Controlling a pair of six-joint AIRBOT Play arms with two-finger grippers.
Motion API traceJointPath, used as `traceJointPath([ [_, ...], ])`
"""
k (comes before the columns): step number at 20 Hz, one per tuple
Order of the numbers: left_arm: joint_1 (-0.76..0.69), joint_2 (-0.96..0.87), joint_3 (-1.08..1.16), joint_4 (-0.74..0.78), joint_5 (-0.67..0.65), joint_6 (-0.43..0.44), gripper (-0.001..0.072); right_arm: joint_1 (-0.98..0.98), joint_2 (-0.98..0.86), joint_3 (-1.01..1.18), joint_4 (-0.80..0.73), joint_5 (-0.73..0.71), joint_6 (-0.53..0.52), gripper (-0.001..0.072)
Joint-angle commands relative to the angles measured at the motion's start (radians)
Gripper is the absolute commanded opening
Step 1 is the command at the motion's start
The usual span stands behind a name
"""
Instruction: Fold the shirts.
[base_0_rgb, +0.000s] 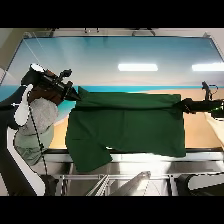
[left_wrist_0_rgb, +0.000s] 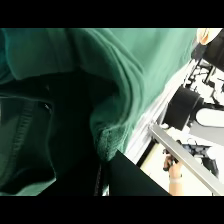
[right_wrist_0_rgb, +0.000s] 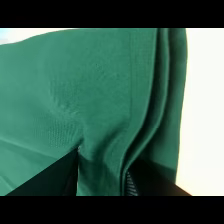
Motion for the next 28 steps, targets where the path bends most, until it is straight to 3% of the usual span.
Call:
traceJointPath([
  [1,-0.004,0.0,0.03,-0.003,-0.029,-0.039,0.0018,-0.031,0.033,0.005,-0.117,0.03,0.084,0.0303],
  [5,0.036,0.002,0.187,-0.004,-0.03,-0.143,0.0018,-0.116,0.16,0.004,-0.325,0.08,0.192,0.0304],
  [7,0.059,0.039,0.179,-0.003,-0.029,-0.149,0.0017,-0.161,0.213,-0.006,-0.383,0.111,0.222,0.0308],
  [8,0.067,0.067,0.141,-0.003,-0.026,-0.141,0.0017,-0.187,0.237,-0.029,-0.395,0.129,0.235,0.041],
  [9,0.075,0.089,0.105,-0.003,-0.026,-0.111,0.0017,-0.209,0.256,-0.062,-0.392,0.143,0.244,0.0465],
  [10,0.082,0.107,0.065,-0.003,-0.024,-0.096,0.0018,-0.225,0.271,-0.1,-0.391,0.156,0.247,0.0462],
  [12,0.089,0.13,-0.005,-0.004,0.006,-0.096,0.0426,-0.238,0.298,-0.187,-0.391,0.159,0.267,0.0461],
  [13,0.09,0.135,-0.032,-0.003,0.011,-0.096,0.0665,-0.238,0.307,-0.225,-0.39,0.162,0.27,0.0462],
  [14,0.09,0.135,-0.052,-0.003,0.001,-0.097,0.071,-0.238,0.312,-0.258,-0.392,0.169,0.281,0.0462],
  [19,0.121,0.235,-0.24,0.004,-0.028,-0.08,0.0709,-0.236,0.312,-0.385,-0.447,0.196,0.322,0.0462],
  [24,0.234,0.509,-0.552,0.319,0.028,-0.05,0.0699,-0.11,0.305,-0.467,-0.428,0.115,0.322,0.046],
  [27,0.306,0.696,-0.784,0.381,0.08,-0.065,0.0699,-0.008,0.289,-0.465,-0.42,0.096,0.336,0.0453],
  [28,0.322,0.752,-0.859,0.382,0.107,-0.065,0.0699,0.015,0.287,-0.465,-0.408,0.08,0.335,0.035],
])
